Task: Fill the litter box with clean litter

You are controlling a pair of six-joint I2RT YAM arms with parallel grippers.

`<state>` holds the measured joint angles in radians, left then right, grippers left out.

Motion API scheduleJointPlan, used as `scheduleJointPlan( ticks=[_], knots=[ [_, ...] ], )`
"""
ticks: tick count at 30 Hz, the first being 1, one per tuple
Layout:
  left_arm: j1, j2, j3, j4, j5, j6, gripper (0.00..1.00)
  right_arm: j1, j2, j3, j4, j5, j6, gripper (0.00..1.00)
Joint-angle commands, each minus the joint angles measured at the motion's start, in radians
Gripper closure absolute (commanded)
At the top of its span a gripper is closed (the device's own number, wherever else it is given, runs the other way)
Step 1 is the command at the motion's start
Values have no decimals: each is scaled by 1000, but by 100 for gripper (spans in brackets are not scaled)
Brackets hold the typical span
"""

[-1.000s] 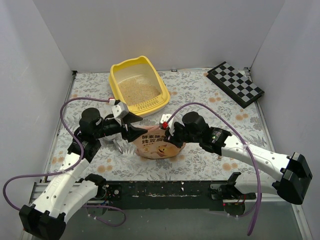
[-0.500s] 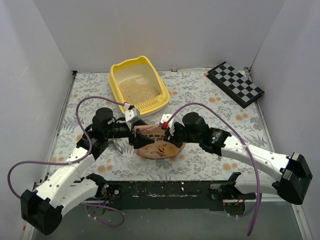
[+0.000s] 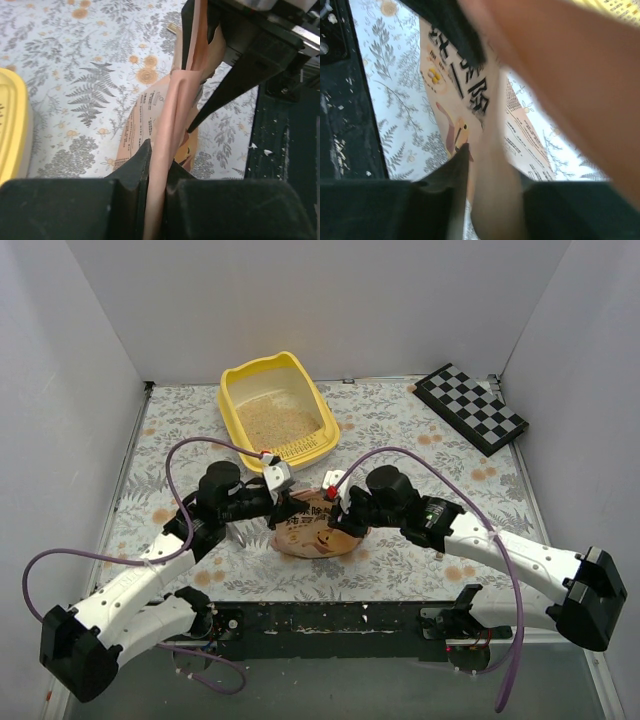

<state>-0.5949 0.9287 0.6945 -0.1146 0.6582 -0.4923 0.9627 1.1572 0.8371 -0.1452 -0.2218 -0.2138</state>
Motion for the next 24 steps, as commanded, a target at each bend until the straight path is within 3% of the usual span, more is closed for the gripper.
scheduleJointPlan(
  ticks=[1, 3, 8, 10, 13, 15, 16, 17, 24],
  knots=[
    [-14, -56, 3, 26, -152, 58, 100, 5, -53, 83, -65, 45, -28, 63],
    [-16, -71, 23, -16, -147, 87, 100, 4, -80, 109, -102, 74, -59, 51],
    [-22, -132, 5, -25, -75, 123, 100, -31, -119, 244, -261, 41, -151, 39],
    [-31, -157, -15, -23, -66, 135, 100, -64, -120, 313, -348, 3, -188, 39],
    [-49, -194, -53, -23, -66, 164, 100, -104, -100, 407, -496, -71, -261, 47],
    [-59, -226, -73, -22, -60, 181, 100, -123, -79, 459, -549, -59, -297, 59],
    [-59, -243, -81, -19, -46, 184, 100, -134, -74, 470, -563, -60, -311, 72],
    [-62, -264, -95, -19, -39, 192, 100, -145, -67, 480, -574, -73, -324, 98],
    [-74, -369, -170, 24, -34, 199, 100, -165, 28, 520, -662, -217, -409, 99]
  ],
)
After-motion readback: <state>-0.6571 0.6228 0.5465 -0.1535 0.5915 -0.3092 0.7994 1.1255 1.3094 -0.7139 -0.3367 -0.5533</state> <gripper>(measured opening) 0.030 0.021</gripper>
